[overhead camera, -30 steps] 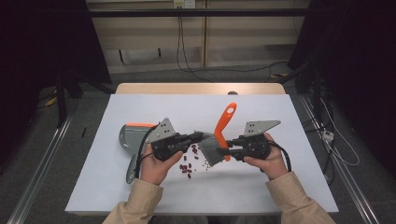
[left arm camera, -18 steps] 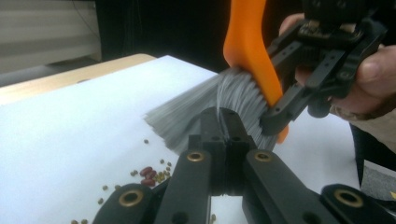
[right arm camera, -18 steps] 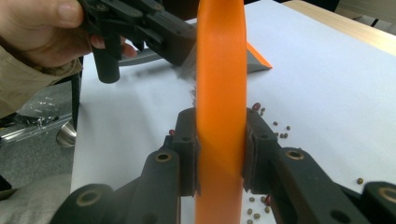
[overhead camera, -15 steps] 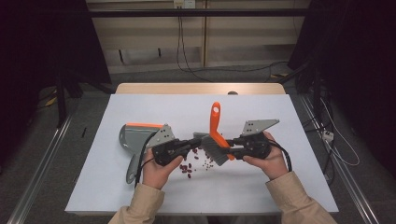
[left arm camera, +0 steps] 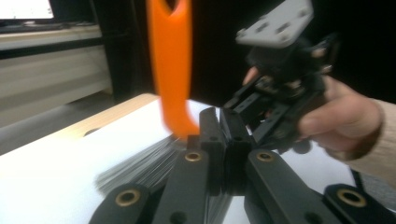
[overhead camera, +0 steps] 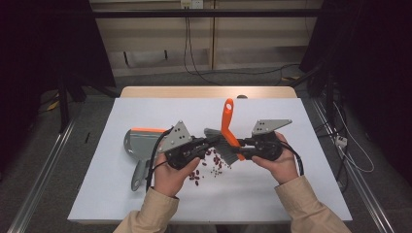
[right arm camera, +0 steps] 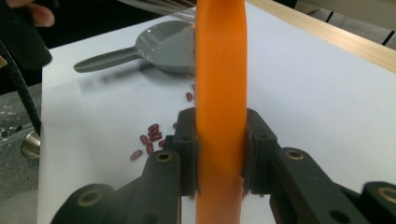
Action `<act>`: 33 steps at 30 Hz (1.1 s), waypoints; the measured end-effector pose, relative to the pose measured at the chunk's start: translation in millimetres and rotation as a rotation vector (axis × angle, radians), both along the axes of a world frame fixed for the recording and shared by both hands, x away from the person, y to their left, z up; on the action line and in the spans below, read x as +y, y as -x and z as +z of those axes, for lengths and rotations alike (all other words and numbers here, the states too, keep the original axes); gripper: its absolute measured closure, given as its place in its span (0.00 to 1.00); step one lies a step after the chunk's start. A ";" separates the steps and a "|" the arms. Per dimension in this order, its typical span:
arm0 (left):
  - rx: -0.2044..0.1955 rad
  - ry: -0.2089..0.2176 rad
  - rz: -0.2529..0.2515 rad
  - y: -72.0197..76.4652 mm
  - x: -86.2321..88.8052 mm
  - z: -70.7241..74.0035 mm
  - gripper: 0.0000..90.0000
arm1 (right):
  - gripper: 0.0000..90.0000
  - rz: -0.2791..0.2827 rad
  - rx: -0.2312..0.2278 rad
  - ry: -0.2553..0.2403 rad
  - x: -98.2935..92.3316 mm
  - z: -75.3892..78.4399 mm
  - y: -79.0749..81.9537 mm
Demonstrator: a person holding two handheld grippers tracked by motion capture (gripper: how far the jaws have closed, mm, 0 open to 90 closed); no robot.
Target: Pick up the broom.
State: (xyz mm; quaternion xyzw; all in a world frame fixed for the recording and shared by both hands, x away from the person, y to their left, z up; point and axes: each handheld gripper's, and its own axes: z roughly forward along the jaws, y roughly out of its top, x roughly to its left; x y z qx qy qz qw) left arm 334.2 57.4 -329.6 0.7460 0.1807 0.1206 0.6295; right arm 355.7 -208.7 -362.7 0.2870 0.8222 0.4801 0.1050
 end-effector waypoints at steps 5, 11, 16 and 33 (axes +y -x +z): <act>0.009 -0.010 -0.023 -1.0 -7.6 2.6 1.00 | 0.80 -0.003 0.007 0.023 3.8 -2.7 -0.8; 0.023 -0.025 0.001 -7.7 -20.4 -4.1 1.00 | 0.80 0.047 -0.005 0.069 24.8 0.6 5.4; 0.029 -0.026 0.051 -12.0 -14.7 -9.0 1.00 | 0.80 0.073 -0.024 0.071 33.3 7.3 13.8; 0.110 0.026 0.125 -15.3 7.0 -29.2 1.00 | 0.80 -0.056 -0.019 0.079 1.6 12.1 7.6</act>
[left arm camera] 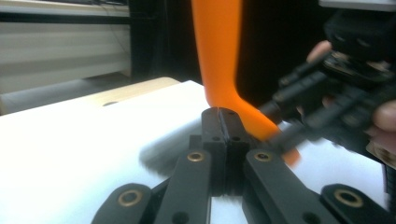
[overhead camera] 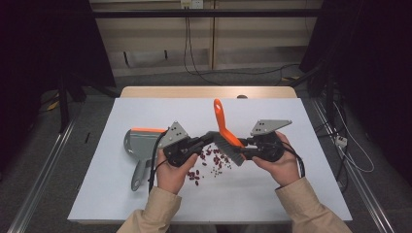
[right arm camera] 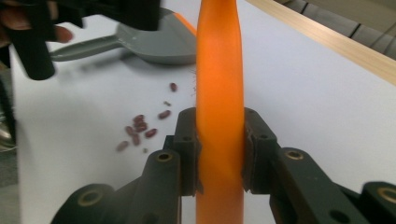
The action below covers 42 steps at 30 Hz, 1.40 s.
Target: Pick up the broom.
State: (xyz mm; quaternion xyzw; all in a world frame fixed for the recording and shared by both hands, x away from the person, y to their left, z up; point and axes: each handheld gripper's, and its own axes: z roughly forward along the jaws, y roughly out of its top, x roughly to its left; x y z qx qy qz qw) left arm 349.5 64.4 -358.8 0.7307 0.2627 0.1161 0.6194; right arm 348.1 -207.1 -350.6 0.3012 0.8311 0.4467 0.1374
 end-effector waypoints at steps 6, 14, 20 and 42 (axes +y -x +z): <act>-0.008 -0.063 0.076 1.2 27.0 2.0 0.55 | 0.80 -0.152 0.033 0.079 -17.2 -4.4 -16.7; 0.038 -0.126 0.193 6.3 78.9 -10.2 0.21 | 0.80 -0.240 0.084 0.132 -29.2 -17.9 -37.7; 0.067 -0.177 0.271 9.5 113.3 -27.2 0.13 | 0.80 -0.261 0.098 0.156 -31.6 -24.1 -45.0; 0.034 -0.165 0.278 16.0 130.4 -36.9 0.08 | 0.80 -0.402 0.161 0.264 -29.4 -41.1 -95.5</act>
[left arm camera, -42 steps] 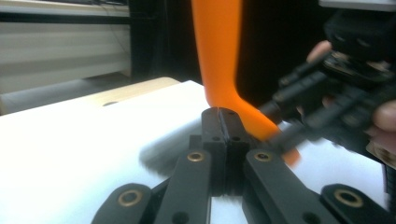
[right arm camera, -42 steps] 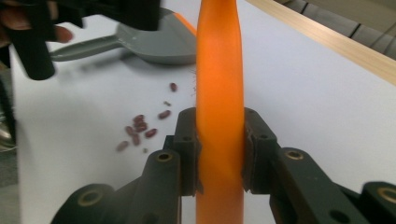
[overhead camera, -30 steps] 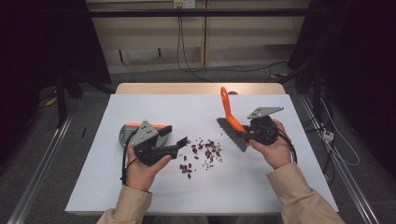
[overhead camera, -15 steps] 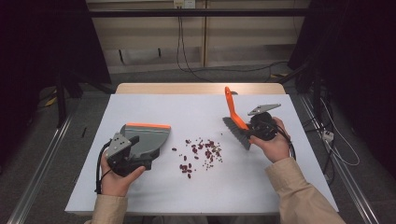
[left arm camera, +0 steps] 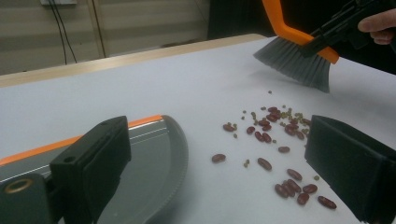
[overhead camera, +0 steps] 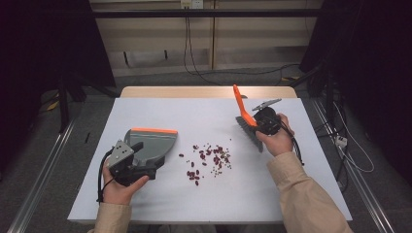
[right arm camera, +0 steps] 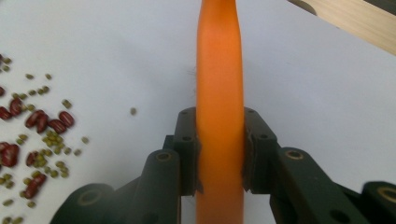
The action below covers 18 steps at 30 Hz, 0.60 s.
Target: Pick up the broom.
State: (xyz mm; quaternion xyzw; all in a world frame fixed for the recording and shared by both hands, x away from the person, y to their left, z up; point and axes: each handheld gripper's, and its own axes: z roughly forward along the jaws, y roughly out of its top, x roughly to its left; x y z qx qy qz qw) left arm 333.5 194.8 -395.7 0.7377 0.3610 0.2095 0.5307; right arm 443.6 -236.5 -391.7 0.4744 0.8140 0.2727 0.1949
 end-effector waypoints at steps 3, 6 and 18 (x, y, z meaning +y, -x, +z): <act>0.000 -0.004 -0.002 -0.4 0.4 -0.6 0.08 | 0.79 0.009 -0.016 -0.001 6.5 -3.4 -2.2; 0.002 -0.001 -0.002 -0.6 -0.5 -1.2 0.08 | 0.79 0.026 -0.034 -0.006 11.3 -7.2 -3.8; -0.001 0.005 -0.009 -1.3 -1.0 -1.9 0.08 | 0.79 0.056 -0.058 -0.080 13.5 -16.2 -9.4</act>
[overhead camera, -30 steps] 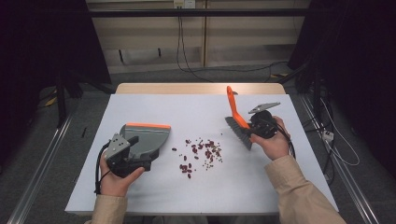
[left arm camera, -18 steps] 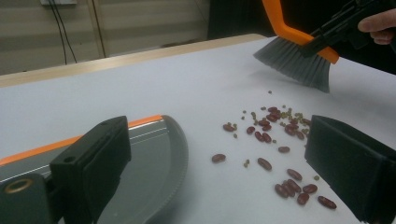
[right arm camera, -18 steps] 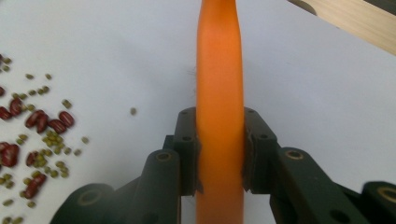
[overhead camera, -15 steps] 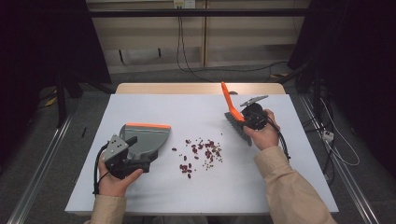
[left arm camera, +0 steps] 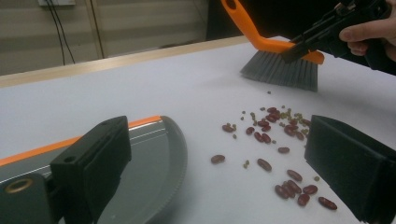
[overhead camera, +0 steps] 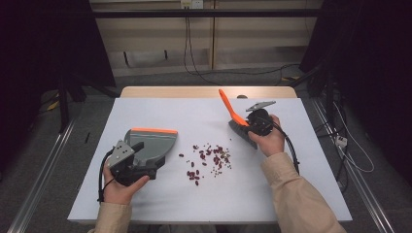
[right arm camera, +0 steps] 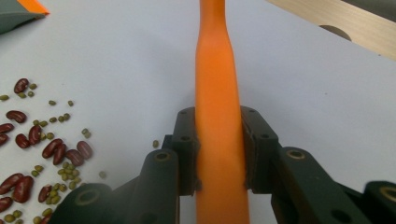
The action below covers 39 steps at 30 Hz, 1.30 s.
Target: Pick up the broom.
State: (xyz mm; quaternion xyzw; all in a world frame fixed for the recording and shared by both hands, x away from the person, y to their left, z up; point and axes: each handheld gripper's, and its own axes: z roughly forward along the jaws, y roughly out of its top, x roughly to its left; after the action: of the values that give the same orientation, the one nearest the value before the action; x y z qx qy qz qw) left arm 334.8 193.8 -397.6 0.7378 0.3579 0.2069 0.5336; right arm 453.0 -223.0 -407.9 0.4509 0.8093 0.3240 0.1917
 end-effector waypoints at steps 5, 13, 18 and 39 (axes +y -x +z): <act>0.001 0.001 0.002 -0.6 0.8 -0.8 0.08 | 0.79 0.033 0.007 0.018 7.7 -0.2 2.6; -0.007 0.005 0.003 -1.9 1.8 0.1 0.08 | 0.79 0.070 0.009 0.075 18.3 0.9 9.2; -0.009 0.013 0.010 -1.7 2.1 0.4 0.08 | 0.79 0.097 0.017 0.076 24.7 2.0 14.4; -0.031 0.037 -0.010 -0.4 7.3 0.8 0.04 | 0.79 0.169 0.037 0.082 53.0 5.5 32.8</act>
State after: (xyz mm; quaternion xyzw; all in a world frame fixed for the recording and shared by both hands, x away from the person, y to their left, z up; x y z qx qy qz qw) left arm 335.2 201.1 -396.8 0.7262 0.3498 0.2088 0.5537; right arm 420.1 -170.0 -402.4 0.3790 0.8603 0.2972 0.1668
